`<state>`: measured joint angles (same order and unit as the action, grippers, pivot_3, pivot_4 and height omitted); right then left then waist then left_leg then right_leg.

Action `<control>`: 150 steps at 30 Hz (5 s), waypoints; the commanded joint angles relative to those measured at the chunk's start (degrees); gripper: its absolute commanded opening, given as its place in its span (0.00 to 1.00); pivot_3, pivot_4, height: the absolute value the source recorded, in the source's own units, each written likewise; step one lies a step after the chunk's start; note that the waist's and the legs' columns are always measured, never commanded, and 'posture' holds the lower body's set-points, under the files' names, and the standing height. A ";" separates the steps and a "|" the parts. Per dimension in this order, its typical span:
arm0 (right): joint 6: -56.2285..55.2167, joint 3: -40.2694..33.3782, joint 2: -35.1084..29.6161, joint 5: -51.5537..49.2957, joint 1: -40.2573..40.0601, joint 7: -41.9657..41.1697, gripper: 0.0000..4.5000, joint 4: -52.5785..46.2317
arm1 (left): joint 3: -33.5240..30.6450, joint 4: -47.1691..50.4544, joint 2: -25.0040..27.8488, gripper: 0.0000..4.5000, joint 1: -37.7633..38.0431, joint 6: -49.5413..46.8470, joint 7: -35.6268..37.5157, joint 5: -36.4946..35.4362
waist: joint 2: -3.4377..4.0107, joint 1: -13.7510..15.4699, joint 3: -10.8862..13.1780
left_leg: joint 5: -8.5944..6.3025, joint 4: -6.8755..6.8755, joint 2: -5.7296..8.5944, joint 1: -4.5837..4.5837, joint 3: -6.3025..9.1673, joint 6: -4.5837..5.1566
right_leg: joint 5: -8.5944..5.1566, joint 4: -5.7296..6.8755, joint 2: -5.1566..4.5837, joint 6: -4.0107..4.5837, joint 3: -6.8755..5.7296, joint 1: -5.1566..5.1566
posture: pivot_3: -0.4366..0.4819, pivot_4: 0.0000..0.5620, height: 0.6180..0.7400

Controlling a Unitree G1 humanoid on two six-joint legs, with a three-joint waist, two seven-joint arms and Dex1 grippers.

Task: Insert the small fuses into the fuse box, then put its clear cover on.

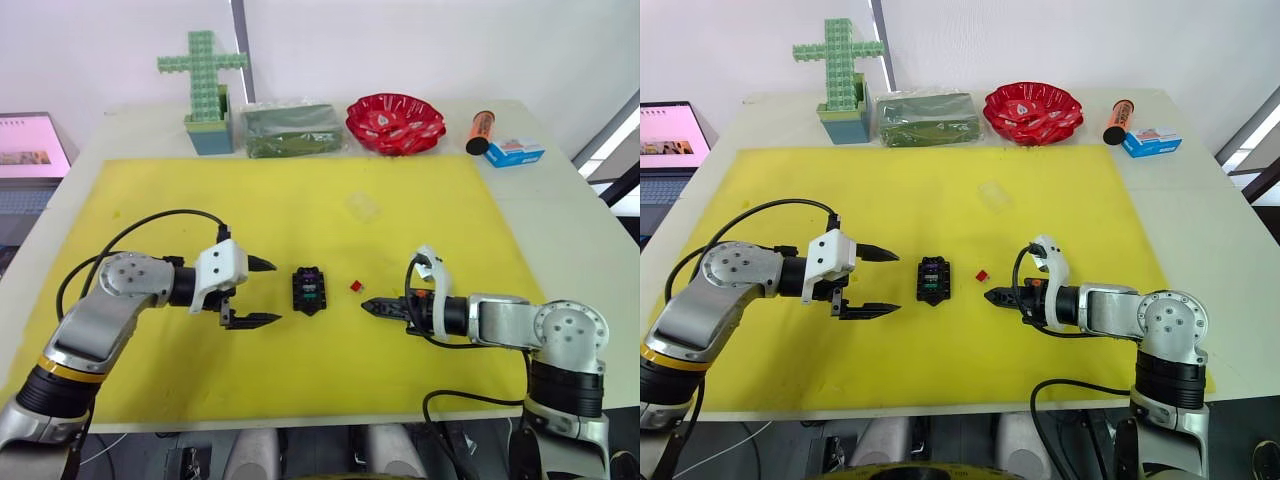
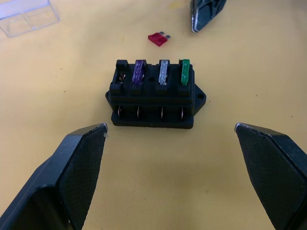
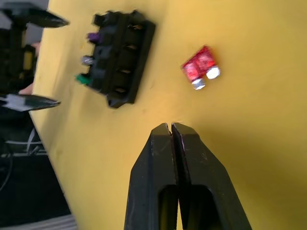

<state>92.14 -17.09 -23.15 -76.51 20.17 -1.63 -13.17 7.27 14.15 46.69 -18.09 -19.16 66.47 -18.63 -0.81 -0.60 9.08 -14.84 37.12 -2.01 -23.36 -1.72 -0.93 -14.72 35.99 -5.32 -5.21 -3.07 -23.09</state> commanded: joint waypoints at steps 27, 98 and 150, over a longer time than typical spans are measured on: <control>-29.74 41.68 -20.70 39.70 29.80 -68.49 0.72 30.06 | -1.12 -1.17 -0.07 1.00 -3.64 0.26 1.69 -0.29 | 0.02 0.00 0.03 | 0.00 0.03 0.00 -0.03 -0.05 0.01 | 0.00 -0.03 0.04 0.00 0.04 -0.08 | 0.48 0.27 1.00; -1.53 16.62 -7.03 46.62 20.87 -57.67 0.01 18.56 | -1.26 0.65 -0.14 1.00 -1.02 0.56 -0.43 0.40 | 0.02 0.13 0.03 | 0.01 0.04 -0.01 -0.01 -0.05 -0.01 | 0.00 0.05 0.04 -0.01 0.03 -0.05 | 0.48 0.27 1.00; -13.18 17.83 -22.22 18.91 12.52 -37.88 0.06 2.13 | -1.37 -0.32 -0.10 1.00 -2.06 1.38 -0.10 0.86 | -0.02 0.19 0.02 | 0.00 0.03 -0.01 -0.02 0.01 0.01 | 0.00 -0.03 0.04 0.00 0.03 -0.03 | 0.48 0.27 1.00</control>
<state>81.02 0.01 -44.33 -58.94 31.61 -36.49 -11.78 7.22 13.42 46.08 -19.01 -18.43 66.11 -17.46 -0.83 -0.41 9.10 -14.84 37.15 -2.01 -23.39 -1.71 -0.93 -14.72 35.96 -5.28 -5.21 -3.04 -23.12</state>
